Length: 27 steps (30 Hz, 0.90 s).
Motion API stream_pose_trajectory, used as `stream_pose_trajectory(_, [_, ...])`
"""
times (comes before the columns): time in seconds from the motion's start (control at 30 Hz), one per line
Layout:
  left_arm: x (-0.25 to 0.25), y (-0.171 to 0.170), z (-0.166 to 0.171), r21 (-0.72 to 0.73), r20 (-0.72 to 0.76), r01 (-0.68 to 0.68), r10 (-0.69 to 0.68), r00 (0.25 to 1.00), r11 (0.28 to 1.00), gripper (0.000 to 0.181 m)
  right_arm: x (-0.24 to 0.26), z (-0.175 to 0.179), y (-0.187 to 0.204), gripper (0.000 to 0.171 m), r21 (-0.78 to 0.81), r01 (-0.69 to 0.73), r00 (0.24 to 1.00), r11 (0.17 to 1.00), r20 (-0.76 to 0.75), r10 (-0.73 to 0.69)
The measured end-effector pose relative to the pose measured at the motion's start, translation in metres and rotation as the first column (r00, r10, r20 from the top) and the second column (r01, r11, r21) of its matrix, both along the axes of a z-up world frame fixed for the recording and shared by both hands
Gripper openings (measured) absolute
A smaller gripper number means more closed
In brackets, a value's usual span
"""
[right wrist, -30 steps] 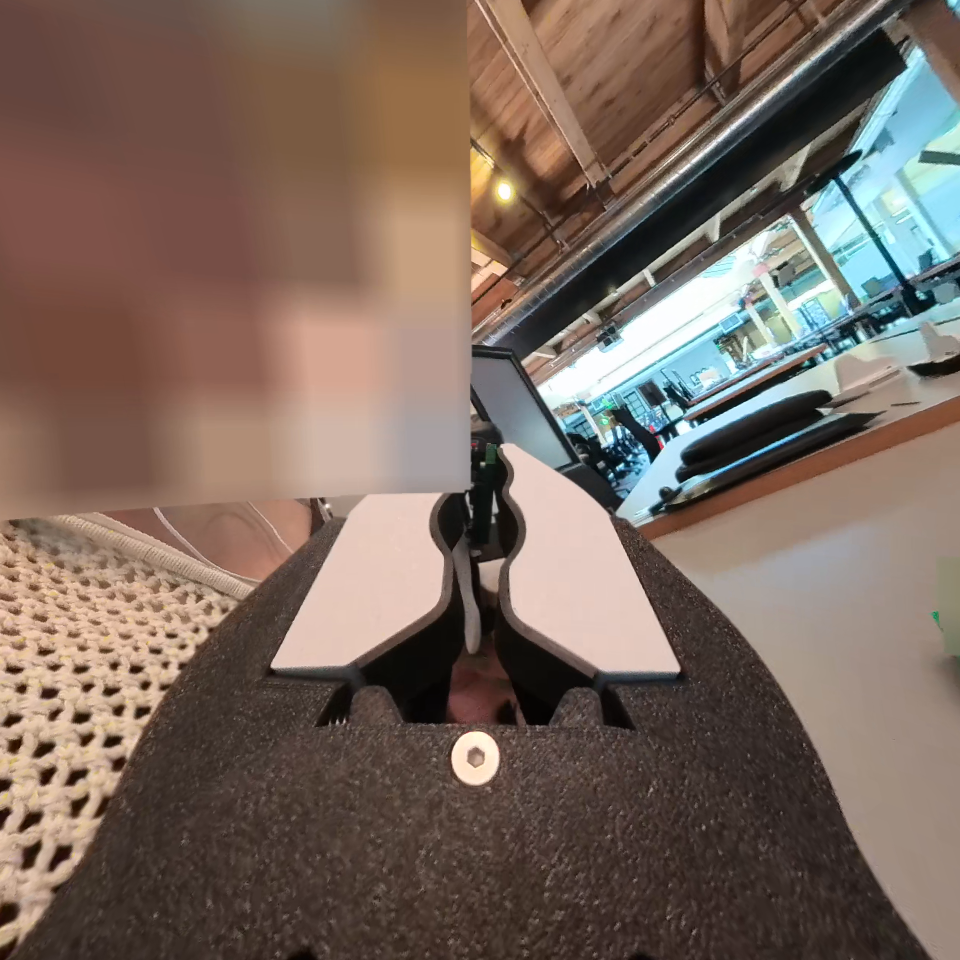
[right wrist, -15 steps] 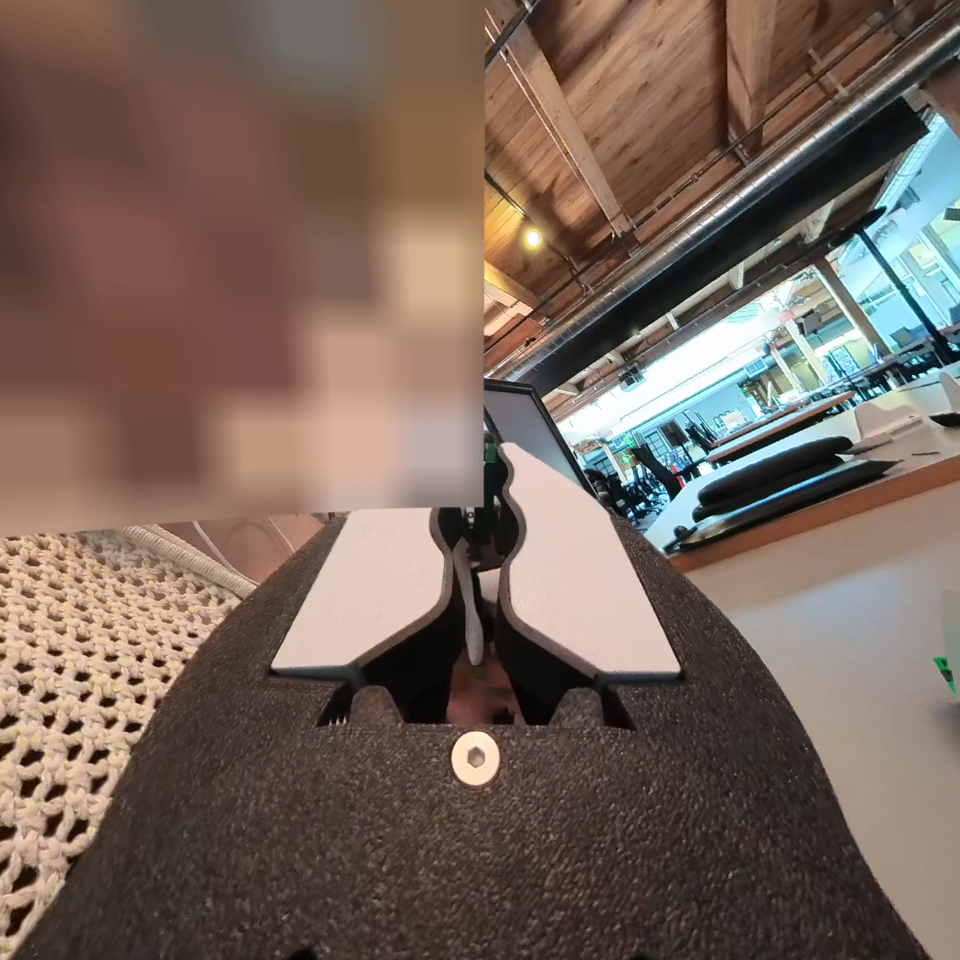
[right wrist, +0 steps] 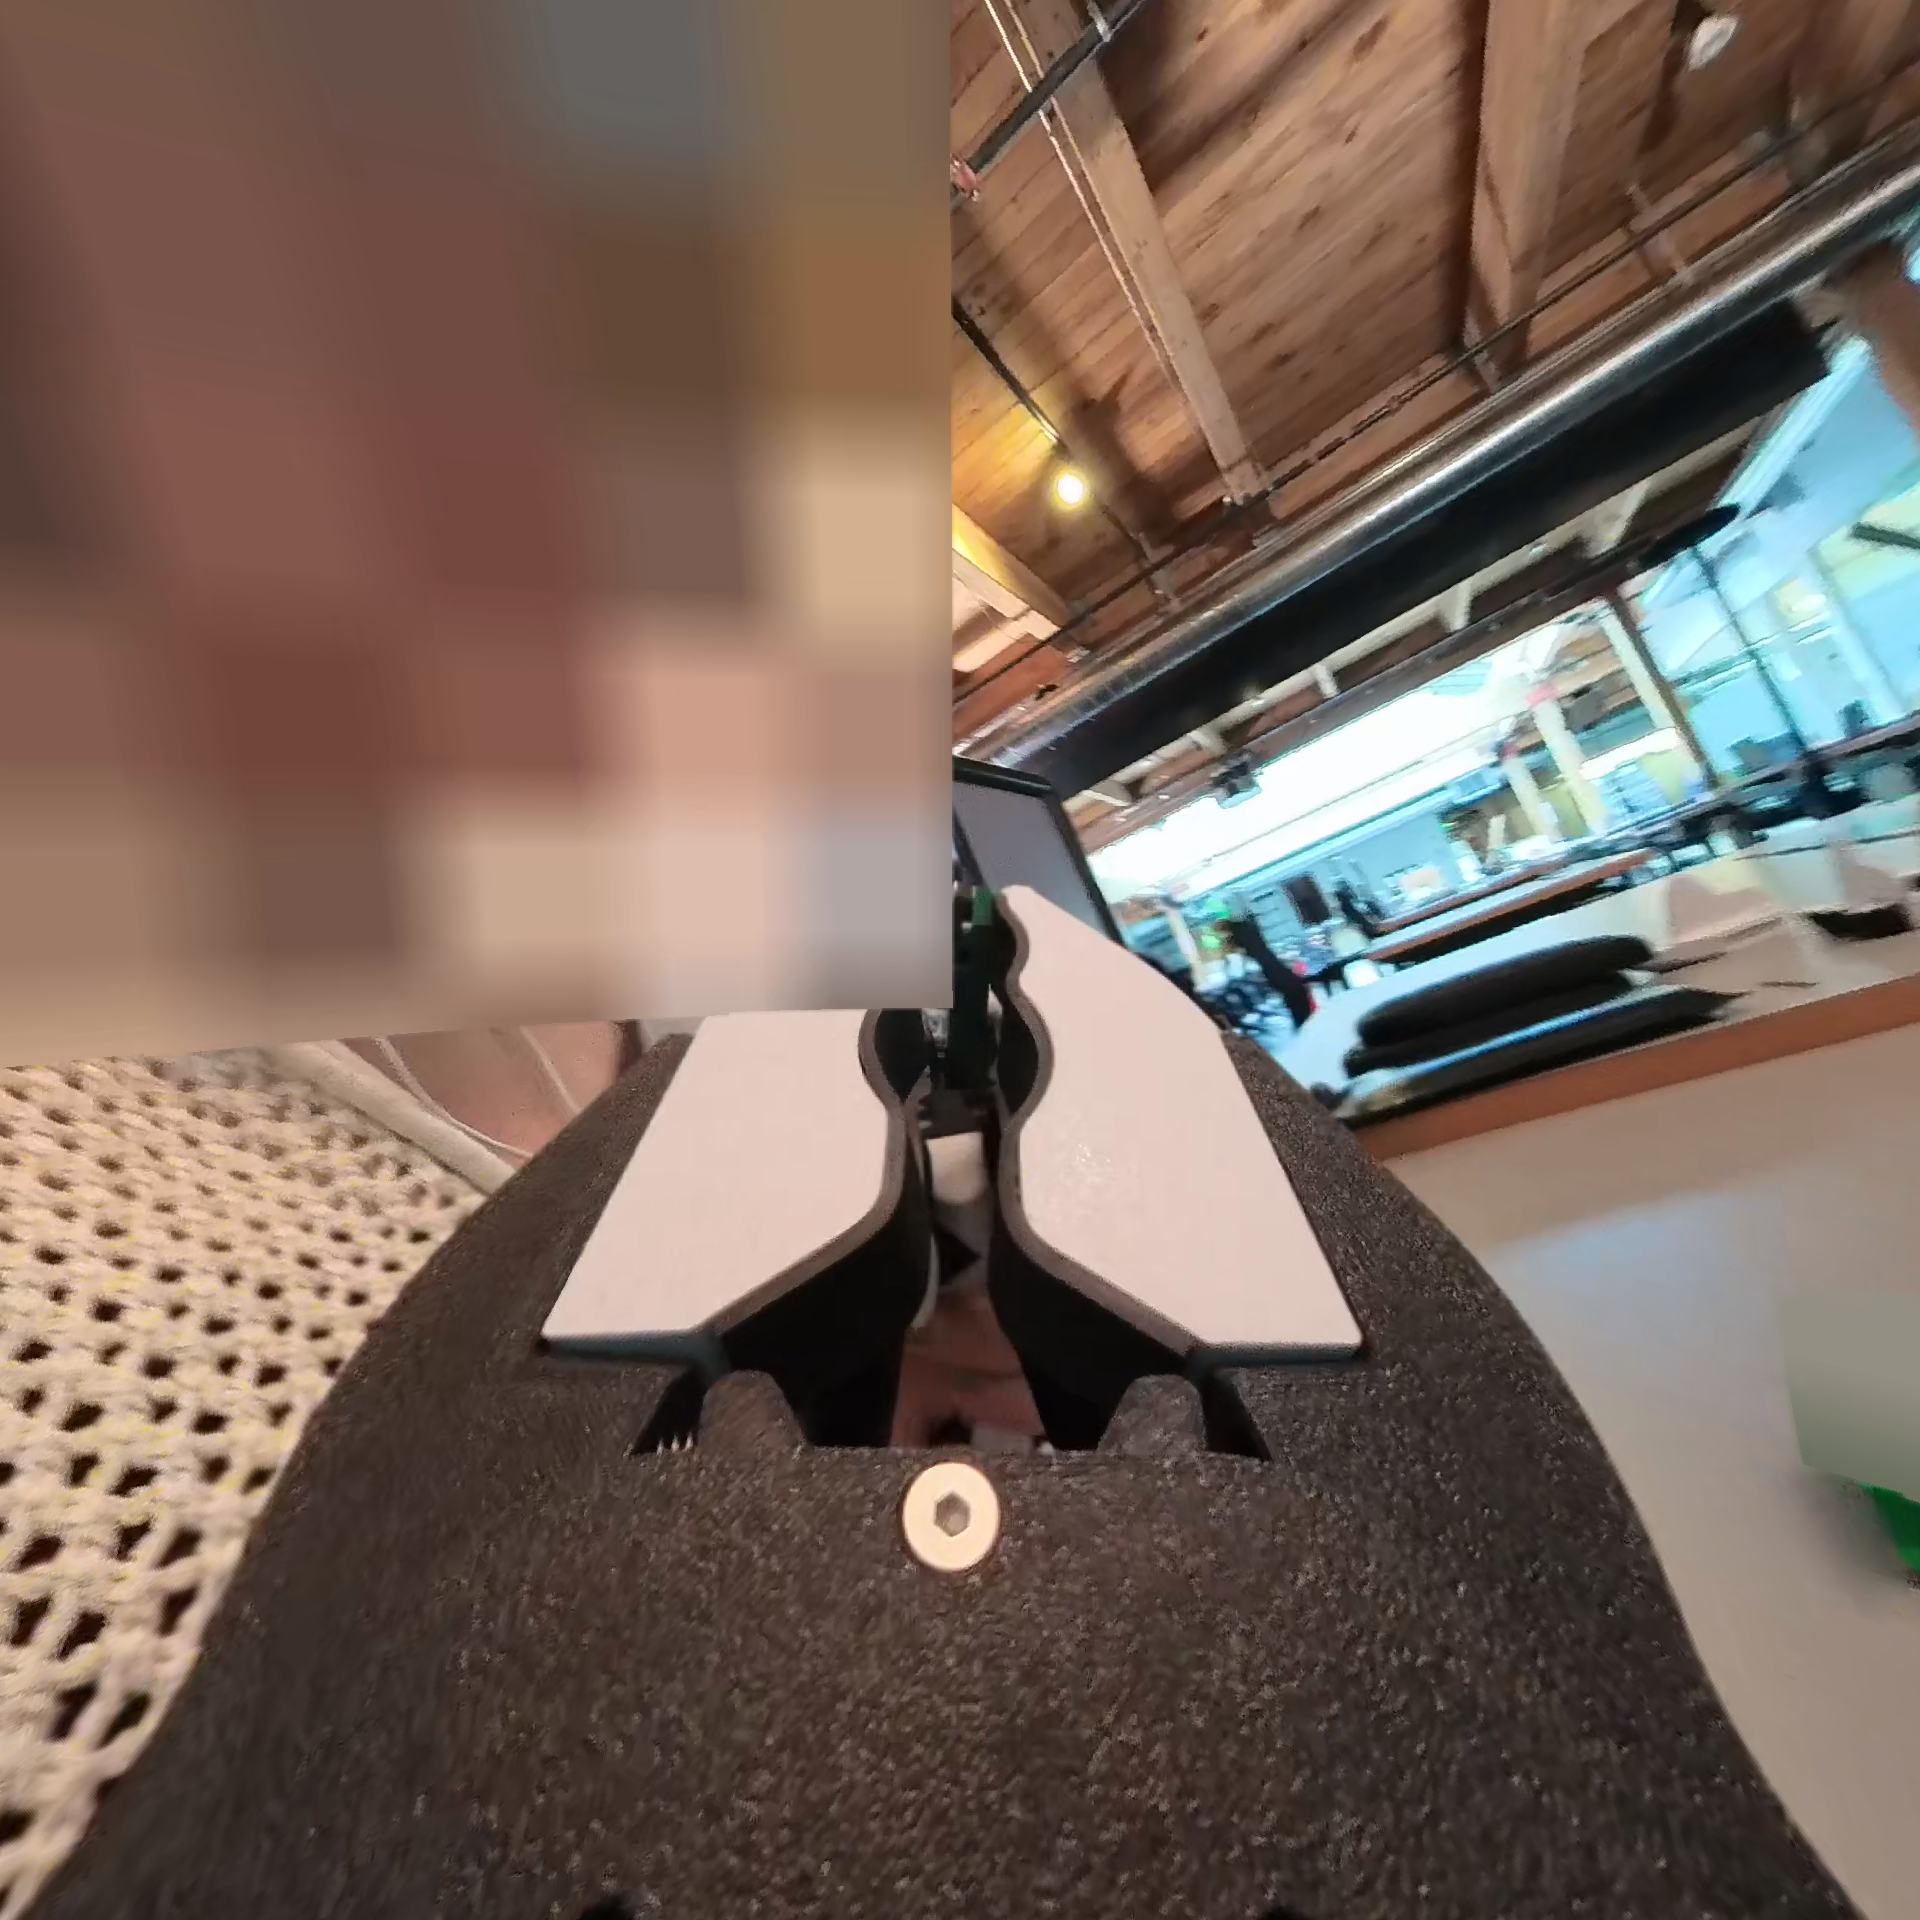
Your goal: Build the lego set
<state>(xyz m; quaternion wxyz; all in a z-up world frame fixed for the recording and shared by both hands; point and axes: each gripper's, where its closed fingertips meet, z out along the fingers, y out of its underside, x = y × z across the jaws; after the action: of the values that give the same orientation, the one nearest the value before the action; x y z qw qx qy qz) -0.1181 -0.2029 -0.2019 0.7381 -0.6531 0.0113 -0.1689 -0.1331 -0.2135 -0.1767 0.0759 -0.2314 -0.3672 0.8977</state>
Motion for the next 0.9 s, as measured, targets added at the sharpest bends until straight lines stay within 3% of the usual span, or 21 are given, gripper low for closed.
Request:
stream_pose_trajectory(0.03, [0.000,0.000,0.000,0.002,0.009,-0.004,0.004,1.000,1.000,0.008,-0.001,0.000,0.000,0.009,0.024,0.036,0.999,0.999,-0.006,-0.036])
stream_pose_trajectory(0.17, [-0.001,0.002,0.001,0.035,0.102,0.007,-0.010,0.995,0.999,0.008,-0.004,0.001,0.002,0.010,0.089,0.203,0.979,0.975,-0.045,-0.199])
stream_pose_trajectory(0.3, [-0.003,0.003,0.002,0.086,0.216,0.033,-0.051,0.975,0.996,0.008,-0.009,-0.001,0.004,0.010,0.090,0.264,0.964,0.960,-0.021,-0.264])
stream_pose_trajectory(0.5, [-0.007,0.004,-0.002,0.136,0.357,0.056,-0.102,0.929,0.989,0.007,-0.015,-0.006,0.005,0.010,0.062,0.263,0.963,0.963,0.044,-0.266])
stream_pose_trajectory(0.63, [-0.014,0.004,-0.004,0.148,0.455,0.058,-0.120,0.883,0.987,0.007,-0.023,-0.010,0.005,0.011,0.165,0.225,0.964,0.960,0.105,-0.244])
stream_pose_trajectory(0.9, [-0.023,0.009,-0.017,0.067,0.525,0.025,-0.056,0.849,0.997,0.007,-0.033,-0.025,0.011,0.013,0.221,0.255,0.937,0.941,0.184,-0.297])
